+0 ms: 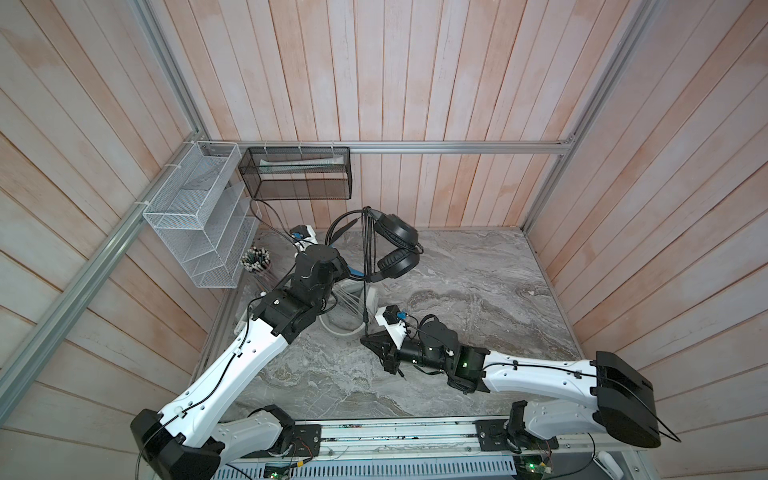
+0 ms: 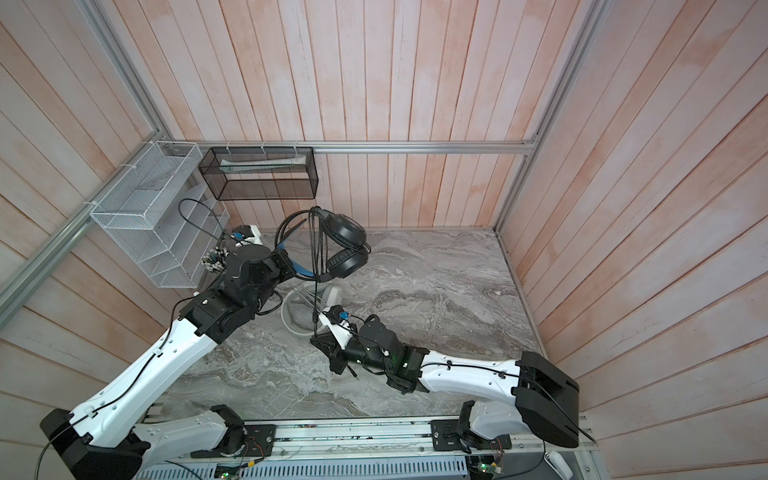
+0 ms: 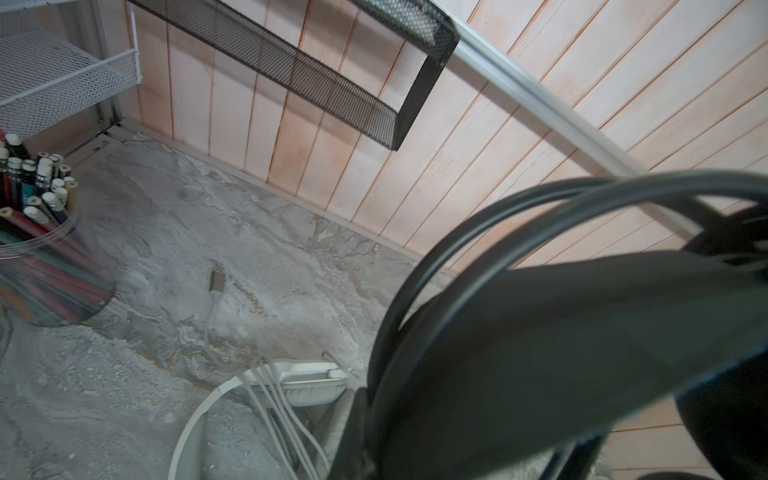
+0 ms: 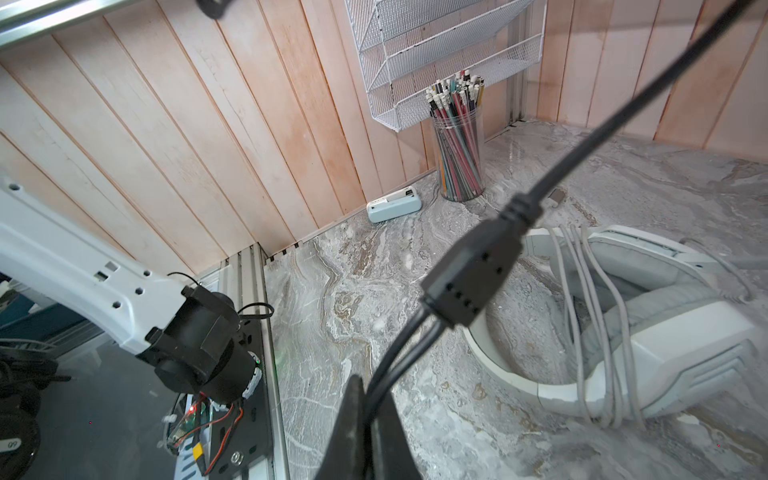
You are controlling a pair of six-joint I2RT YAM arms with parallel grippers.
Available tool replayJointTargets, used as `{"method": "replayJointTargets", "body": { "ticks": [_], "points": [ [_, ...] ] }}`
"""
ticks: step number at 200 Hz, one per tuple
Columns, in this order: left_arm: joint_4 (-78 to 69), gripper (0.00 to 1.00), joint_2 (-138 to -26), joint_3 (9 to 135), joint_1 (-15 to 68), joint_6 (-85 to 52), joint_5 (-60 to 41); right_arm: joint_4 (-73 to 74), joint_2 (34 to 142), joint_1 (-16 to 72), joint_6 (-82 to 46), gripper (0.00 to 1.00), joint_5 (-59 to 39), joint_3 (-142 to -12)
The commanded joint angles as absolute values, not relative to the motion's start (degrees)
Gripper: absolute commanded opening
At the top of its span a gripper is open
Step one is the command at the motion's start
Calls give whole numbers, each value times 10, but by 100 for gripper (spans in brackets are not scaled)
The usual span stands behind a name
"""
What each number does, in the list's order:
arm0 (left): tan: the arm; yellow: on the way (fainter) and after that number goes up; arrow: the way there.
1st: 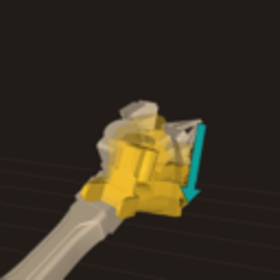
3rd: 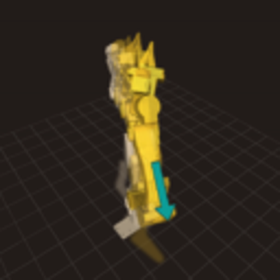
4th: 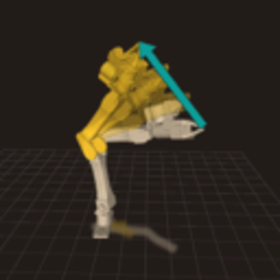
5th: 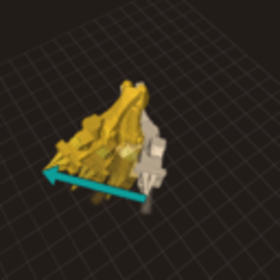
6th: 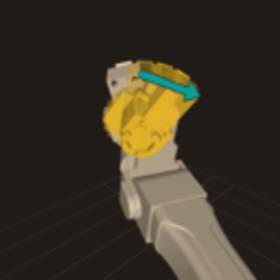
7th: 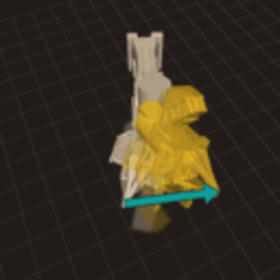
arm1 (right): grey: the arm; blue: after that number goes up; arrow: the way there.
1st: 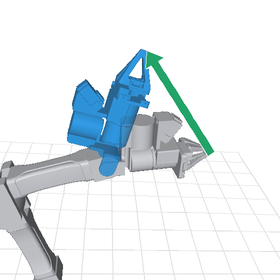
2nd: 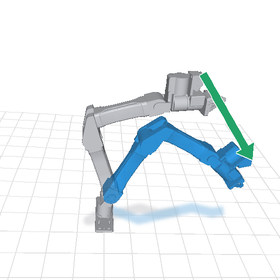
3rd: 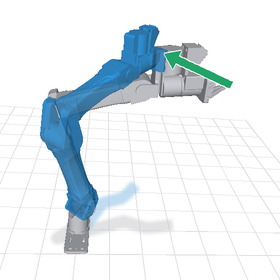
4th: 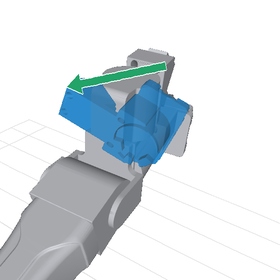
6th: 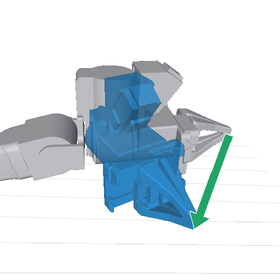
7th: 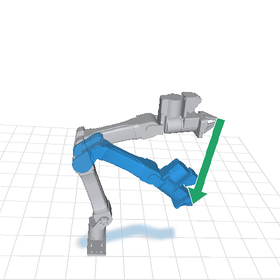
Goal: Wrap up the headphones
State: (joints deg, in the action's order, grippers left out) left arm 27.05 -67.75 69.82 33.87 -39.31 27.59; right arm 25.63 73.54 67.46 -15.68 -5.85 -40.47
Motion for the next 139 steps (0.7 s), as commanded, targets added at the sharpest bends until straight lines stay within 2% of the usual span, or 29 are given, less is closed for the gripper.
{"method": "replayJointTargets", "body": {
  "ticks": [1, 36, 72, 103, 139],
  "points": [
    [220, 0, -678, 680, 336, -375, 321, 173, 710, 683, -117, 0, -35, -439],
    [200, 0, -686, 625, 337, -333, 340, 28, 706, 684, -60, 0, -17, -512],
    [173, 0, -680, 543, 347, -290, 345, -99, 698, 684, -8, 0, 92, -581],
    [141, 0, -664, 493, 400, -236, 387, -147, 688, 684, 22, 0, 148, -610],
    [169, 0, -670, 475, 460, -220, 429, -200, 700, 684, 57, 0, 213, -656]
  ]
}}
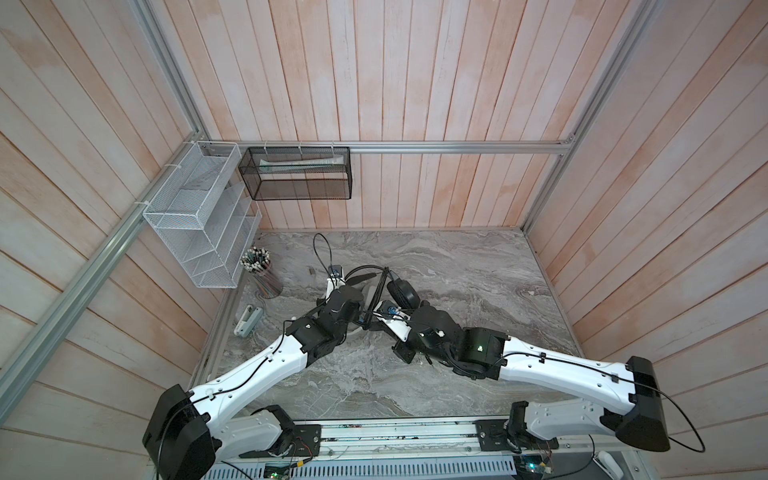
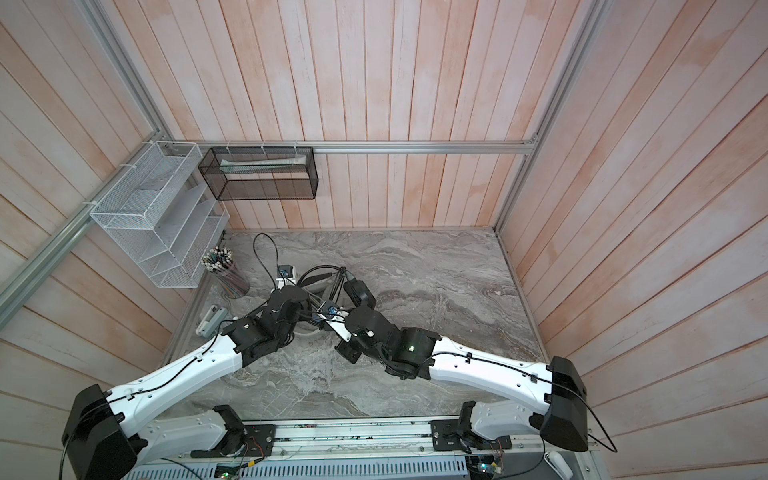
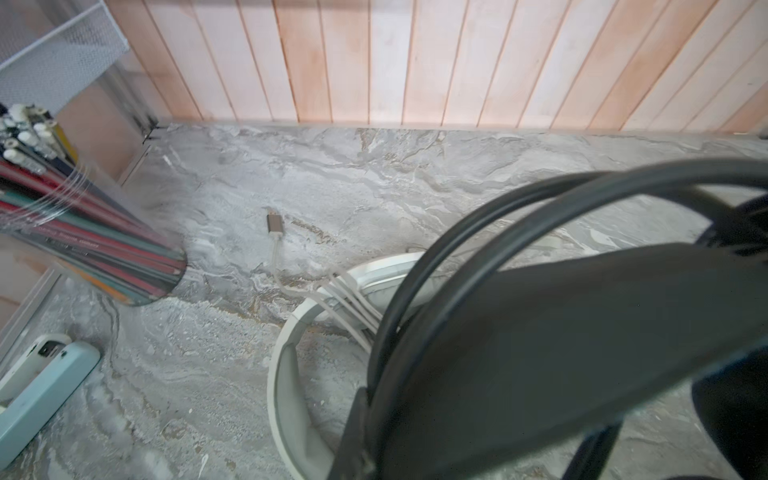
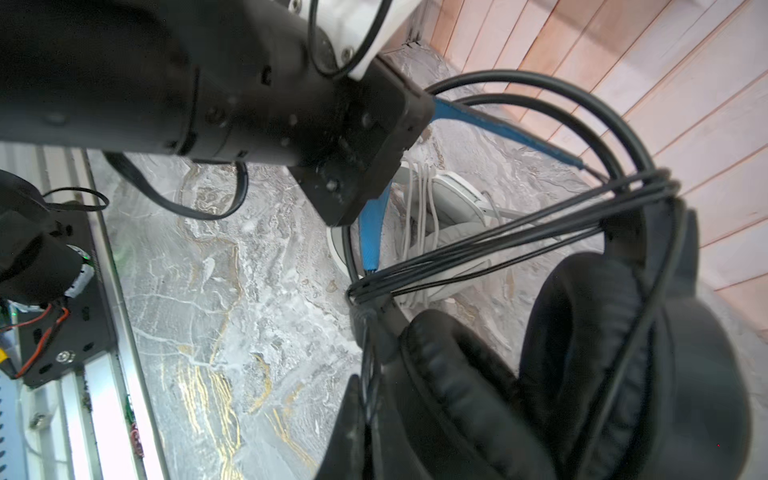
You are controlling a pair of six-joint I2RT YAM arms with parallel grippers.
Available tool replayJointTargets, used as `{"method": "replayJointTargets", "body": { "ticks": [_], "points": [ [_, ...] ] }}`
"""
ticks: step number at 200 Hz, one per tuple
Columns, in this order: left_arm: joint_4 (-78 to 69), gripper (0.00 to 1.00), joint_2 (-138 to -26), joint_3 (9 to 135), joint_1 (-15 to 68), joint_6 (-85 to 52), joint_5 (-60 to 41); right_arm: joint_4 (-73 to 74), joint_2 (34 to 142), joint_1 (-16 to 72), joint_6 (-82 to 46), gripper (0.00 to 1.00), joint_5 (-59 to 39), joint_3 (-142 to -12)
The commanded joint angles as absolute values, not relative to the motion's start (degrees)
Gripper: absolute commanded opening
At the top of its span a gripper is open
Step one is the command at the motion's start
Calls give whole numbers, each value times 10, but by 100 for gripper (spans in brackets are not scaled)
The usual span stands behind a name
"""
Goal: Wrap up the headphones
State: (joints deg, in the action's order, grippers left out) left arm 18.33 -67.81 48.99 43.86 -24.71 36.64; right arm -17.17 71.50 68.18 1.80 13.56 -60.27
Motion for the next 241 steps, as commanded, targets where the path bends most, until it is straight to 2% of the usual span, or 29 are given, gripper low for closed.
{"method": "replayJointTargets", "body": {
  "ticks": [1, 73, 136, 150, 214, 241],
  "points": [
    [170, 0, -670, 474, 462, -220, 430, -201, 701, 684, 59, 0, 216, -657],
    [222, 0, -656, 417, 539, -270, 454, -224, 712, 684, 99, 0, 343, -687],
    [275, 0, -632, 429, 579, -286, 441, -233, 785, 692, 101, 0, 422, -691],
    [283, 0, -617, 431, 579, -287, 427, -229, 789, 693, 99, 0, 425, -686],
    [309, 0, -589, 414, 580, -301, 393, -231, 788, 694, 87, 11, 414, -676],
    [318, 0, -590, 414, 580, -303, 387, -237, 787, 694, 85, 12, 413, -677]
  ]
}}
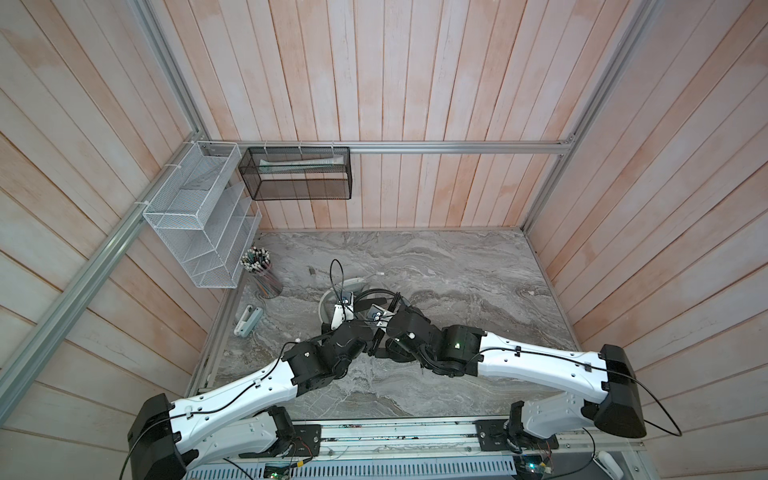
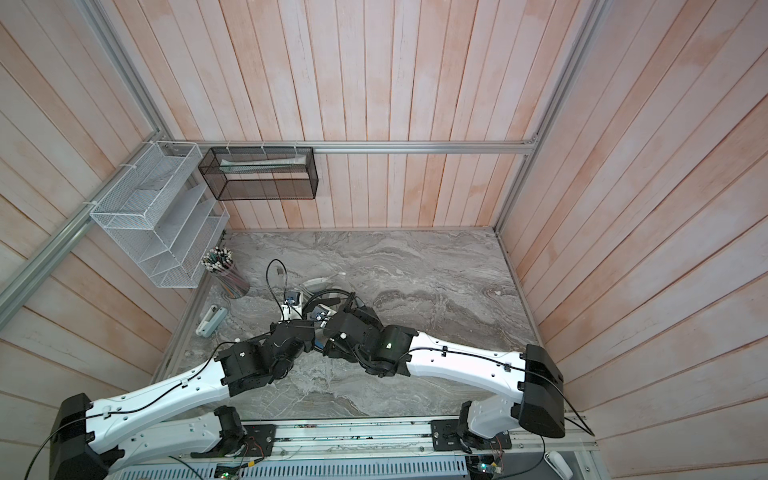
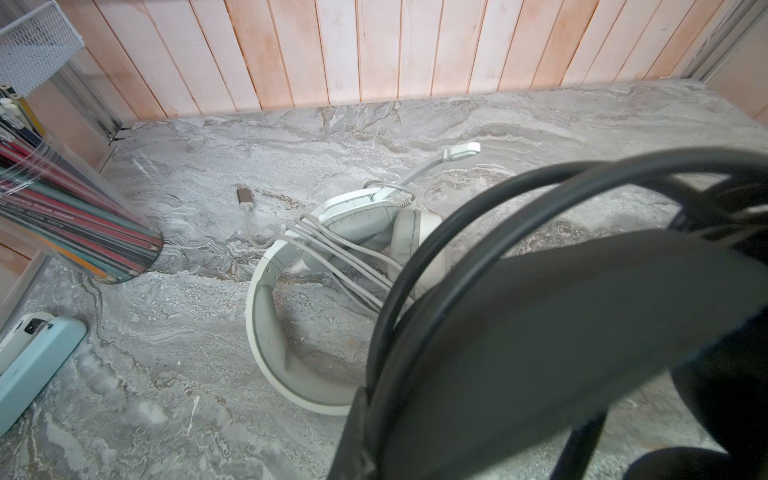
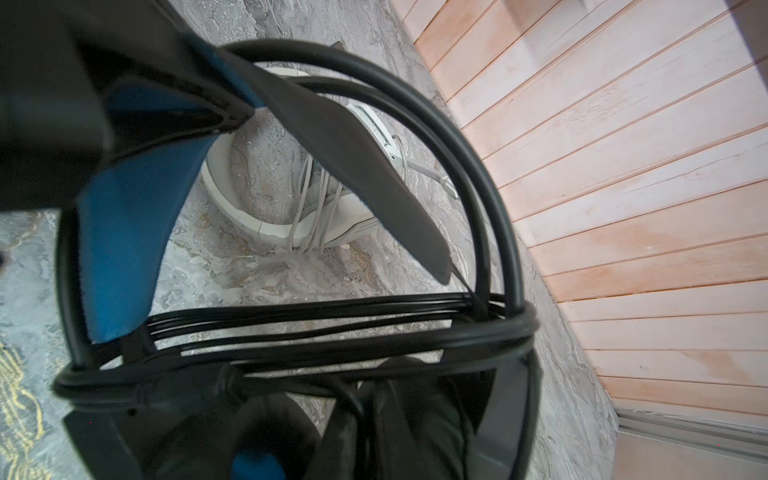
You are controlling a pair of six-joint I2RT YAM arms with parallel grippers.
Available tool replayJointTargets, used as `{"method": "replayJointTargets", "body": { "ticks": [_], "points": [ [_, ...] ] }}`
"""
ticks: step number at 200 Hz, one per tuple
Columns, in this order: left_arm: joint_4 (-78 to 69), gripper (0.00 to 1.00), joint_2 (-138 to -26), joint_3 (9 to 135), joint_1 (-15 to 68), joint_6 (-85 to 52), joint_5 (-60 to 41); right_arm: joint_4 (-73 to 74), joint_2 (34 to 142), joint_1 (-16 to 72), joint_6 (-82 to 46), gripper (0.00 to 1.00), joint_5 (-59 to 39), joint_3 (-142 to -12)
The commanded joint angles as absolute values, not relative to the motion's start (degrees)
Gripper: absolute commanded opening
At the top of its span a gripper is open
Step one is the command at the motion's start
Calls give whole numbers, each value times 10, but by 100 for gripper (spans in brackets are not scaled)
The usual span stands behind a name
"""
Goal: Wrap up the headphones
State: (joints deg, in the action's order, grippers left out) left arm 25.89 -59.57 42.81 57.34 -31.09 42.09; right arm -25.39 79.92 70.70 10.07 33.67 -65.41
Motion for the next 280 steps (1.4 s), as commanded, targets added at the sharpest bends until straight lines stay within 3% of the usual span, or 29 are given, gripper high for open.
{"method": "replayJointTargets", "body": {
  "ticks": [1, 62, 126, 183, 218, 241, 280],
  "points": [
    [318, 0, -590, 414, 580, -303, 387, -237, 787, 694, 85, 12, 413, -678],
    [332, 0, -600, 413, 580, -301, 355, -268, 769, 698, 60, 0, 393, -700],
    [347, 0, -618, 418, 580, -305, 340, -289, 747, 700, 22, 0, 158, -701],
    [352, 0, -611, 419, 580, -300, 341, -287, 738, 700, 30, 0, 339, -706],
    [349, 0, -616, 421, 580, -301, 335, -257, 704, 702, 35, 0, 353, -723],
    [351, 0, -620, 421, 581, -298, 335, -263, 680, 702, 34, 0, 290, -752],
    [367, 0, -624, 430, 584, -295, 349, -288, 667, 703, 11, 0, 20, -754]
  ]
}}
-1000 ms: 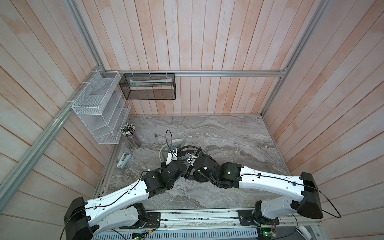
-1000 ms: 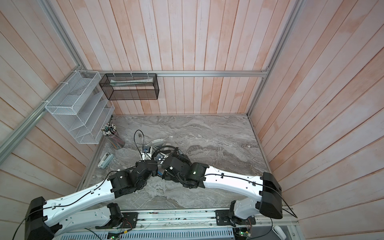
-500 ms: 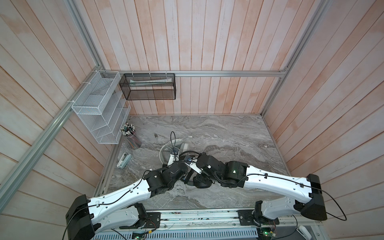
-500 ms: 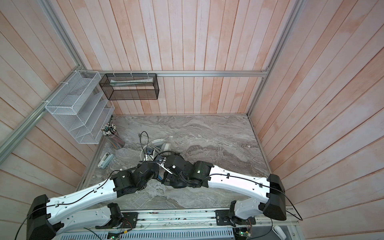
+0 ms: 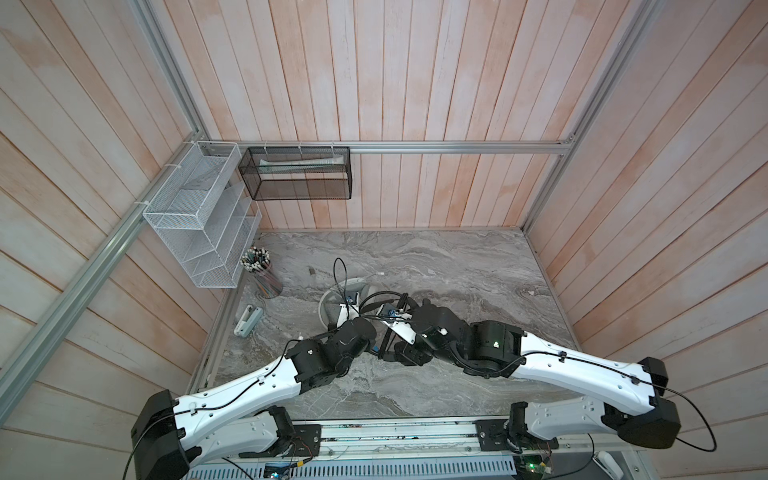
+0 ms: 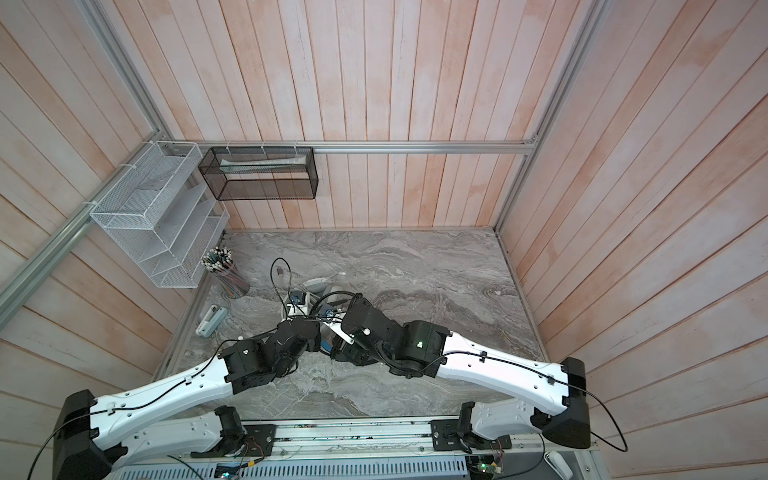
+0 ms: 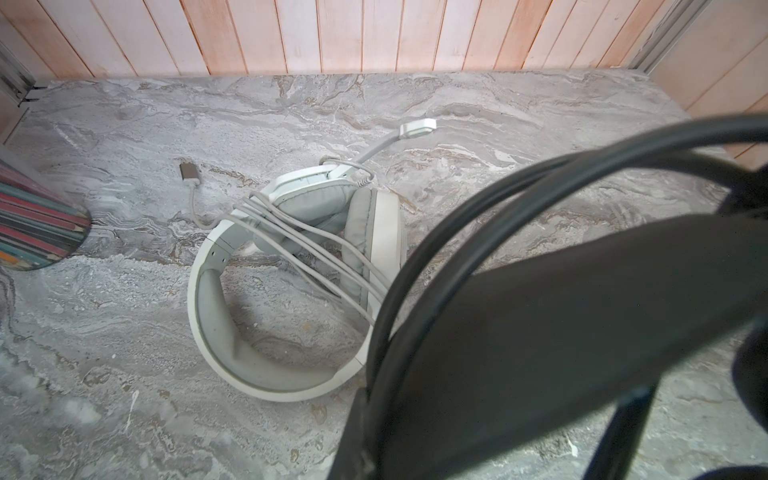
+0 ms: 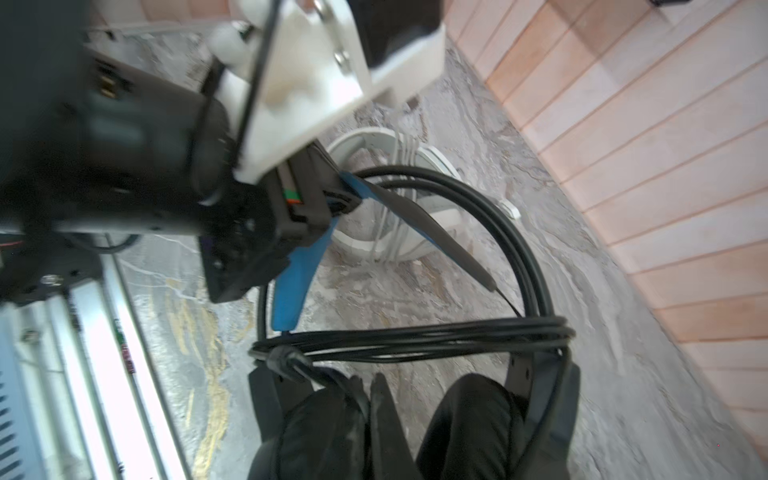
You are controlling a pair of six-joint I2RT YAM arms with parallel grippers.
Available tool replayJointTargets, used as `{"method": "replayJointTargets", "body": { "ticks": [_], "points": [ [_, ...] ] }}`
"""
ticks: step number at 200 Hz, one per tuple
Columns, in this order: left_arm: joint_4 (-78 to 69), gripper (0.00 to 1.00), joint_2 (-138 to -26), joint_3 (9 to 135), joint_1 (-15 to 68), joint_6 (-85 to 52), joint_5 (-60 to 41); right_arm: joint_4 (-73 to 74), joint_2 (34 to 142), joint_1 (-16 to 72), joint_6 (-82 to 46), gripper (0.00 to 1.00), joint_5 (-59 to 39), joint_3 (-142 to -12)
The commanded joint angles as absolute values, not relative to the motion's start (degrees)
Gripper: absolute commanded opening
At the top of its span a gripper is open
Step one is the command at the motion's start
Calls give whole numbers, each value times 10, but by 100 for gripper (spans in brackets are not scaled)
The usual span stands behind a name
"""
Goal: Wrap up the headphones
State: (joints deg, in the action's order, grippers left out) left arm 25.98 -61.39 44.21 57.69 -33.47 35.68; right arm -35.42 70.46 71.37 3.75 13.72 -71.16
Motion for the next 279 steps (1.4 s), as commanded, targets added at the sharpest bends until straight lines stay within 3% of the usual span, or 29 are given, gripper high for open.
{"method": "replayJointTargets", "body": {
  "ticks": [1, 57, 111, 157, 227, 279],
  "points": [
    [367, 0, -624, 431, 584, -295, 349, -287, 666, 702, 10, 0, 15, -754],
    [365, 0, -612, 432, 588, -295, 349, -265, 670, 703, -3, 0, -26, -715],
    [366, 0, -618, 432, 600, -302, 355, -183, 653, 702, -21, 0, 66, -721],
    [369, 0, -621, 430, 604, -298, 364, -214, 613, 703, -1, 0, 102, -748],
    [374, 0, -625, 438, 607, -288, 378, -236, 577, 703, -40, 0, -96, -706],
    [385, 0, -628, 447, 622, -286, 386, -386, 674, 703, -34, 0, 147, -745]
  ]
}}
